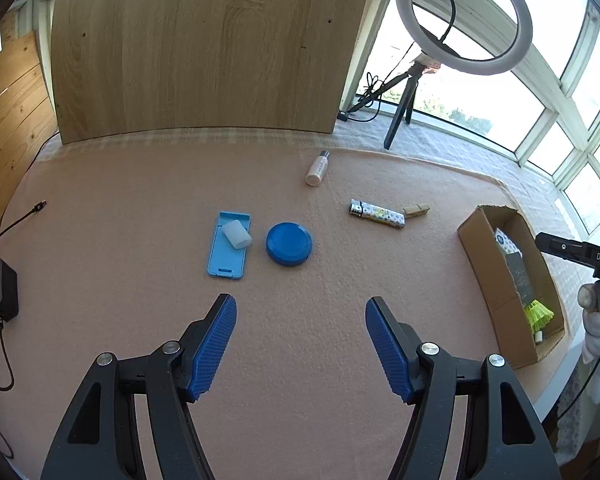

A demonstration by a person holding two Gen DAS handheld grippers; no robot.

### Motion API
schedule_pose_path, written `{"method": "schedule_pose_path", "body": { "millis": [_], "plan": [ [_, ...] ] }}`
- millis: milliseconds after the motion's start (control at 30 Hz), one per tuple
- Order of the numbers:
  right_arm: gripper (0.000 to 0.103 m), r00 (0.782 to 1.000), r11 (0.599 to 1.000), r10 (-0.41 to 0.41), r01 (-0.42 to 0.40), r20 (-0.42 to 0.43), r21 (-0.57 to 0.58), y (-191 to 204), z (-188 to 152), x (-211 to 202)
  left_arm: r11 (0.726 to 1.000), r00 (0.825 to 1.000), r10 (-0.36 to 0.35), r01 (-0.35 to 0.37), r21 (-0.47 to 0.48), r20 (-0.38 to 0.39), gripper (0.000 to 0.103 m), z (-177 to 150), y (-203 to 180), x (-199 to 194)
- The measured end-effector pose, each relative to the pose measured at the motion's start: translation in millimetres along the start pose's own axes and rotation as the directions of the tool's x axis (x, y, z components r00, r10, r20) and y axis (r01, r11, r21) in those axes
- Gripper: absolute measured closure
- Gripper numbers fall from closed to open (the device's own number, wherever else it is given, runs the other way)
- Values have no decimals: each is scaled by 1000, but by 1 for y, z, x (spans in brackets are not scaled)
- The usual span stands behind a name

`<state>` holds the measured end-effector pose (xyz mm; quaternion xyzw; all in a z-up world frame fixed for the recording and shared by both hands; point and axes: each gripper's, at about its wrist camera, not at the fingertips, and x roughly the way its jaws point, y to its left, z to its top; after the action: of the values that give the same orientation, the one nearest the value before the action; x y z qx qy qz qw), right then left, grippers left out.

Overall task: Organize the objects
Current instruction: 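Move the right tool to the patterned lighter while the left tool moves to the blue disc, then close the right gripper on the lighter while the left gripper closes on the blue disc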

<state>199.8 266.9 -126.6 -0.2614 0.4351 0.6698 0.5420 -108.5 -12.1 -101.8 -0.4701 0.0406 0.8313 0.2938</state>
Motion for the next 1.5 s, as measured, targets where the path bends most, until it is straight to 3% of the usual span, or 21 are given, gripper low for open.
{"method": "schedule_pose_path", "body": {
  "millis": [400, 567, 767, 967, 1233, 1433, 1500],
  "plan": [
    [39, 983, 988, 142, -148, -115, -50, 62, 64, 89, 999, 998, -18, 16, -48, -57, 33, 65, 22, 77],
    [47, 976, 990, 127, -135, -177, -34, 74, 81, 142, 998, 996, -10, 4, -66, -85, 37, 86, 28, 111],
    [56, 965, 992, 126, -125, -232, 22, 77, 95, 189, 999, 990, 18, -25, -47, -140, 51, 100, 26, 147],
    [61, 957, 993, 115, -116, -265, 11, 84, 101, 213, 998, 980, -6, -7, -69, -196, 71, 105, 28, 173],
    [65, 942, 993, 119, -121, -313, 15, 84, 95, 225, 1000, 966, 0, 2, 8, -260, 77, 100, 11, 189],
    [74, 938, 993, 107, -118, -329, -14, 85, 81, 218, 999, 954, -32, 30, -11, -298, 85, 82, 8, 193],
    [77, 941, 993, 96, -112, -324, -31, 85, 75, 214, 999, 957, -36, 33, -18, -286, 88, 73, 6, 189]
  ]
}}
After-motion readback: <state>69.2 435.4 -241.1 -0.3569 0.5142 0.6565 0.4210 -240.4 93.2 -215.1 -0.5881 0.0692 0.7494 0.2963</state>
